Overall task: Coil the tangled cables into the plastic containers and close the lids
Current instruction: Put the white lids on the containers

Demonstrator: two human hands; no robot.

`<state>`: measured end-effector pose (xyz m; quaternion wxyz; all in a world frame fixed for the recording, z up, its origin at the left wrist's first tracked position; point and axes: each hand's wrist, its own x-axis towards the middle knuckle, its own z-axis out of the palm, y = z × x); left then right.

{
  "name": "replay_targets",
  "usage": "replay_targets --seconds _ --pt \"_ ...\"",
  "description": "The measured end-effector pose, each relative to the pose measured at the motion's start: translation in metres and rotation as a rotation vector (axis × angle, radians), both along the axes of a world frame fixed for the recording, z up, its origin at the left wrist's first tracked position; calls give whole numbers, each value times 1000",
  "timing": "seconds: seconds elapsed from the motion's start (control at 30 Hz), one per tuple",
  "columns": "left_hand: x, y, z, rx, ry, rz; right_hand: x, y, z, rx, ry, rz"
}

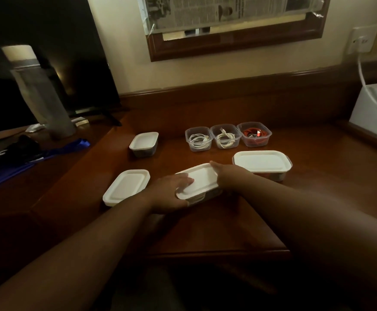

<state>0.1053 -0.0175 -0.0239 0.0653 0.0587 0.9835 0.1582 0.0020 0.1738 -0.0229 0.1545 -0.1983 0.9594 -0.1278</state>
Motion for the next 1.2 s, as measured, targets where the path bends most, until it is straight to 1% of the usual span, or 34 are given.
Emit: replay_targets --seconds 0.07,0.17,0.33,0.43,0.6,0.7,0.8,0.9,1.03,1.1,1.2 --pt "7 -5 -1 -139 58 -75 -2 2 1 -56 104 -67" --pt "9 -11 -8 -249 120 -120 -2 -2 0 -135 200 -80" --pt "5 -8 -22 -323 279 -96 -4 -20 -9 -157 228 51" --pt "1 -1 -20 -403 284 -65 -11 -26 -13 -171 238 74" --pt "-8 4 -20 -464 309 -16 -23 -35 -8 -174 238 99" --pt "-24 -2 -17 -535 340 26 -35 -43 -4 -166 239 133" --pt "-51 -16 -15 -595 347 67 -53 -49 4 -142 261 169" --pt "-87 -35 -12 -621 342 113 -78 -56 9 -116 333 162" --pt "-142 -62 -11 -687 355 148 -114 -68 6 25 421 195" --pt "-166 -77 -13 -686 377 181 -130 -74 1 102 457 212" --pt "-194 -96 -17 -626 335 256 -147 -81 -7 143 445 213"
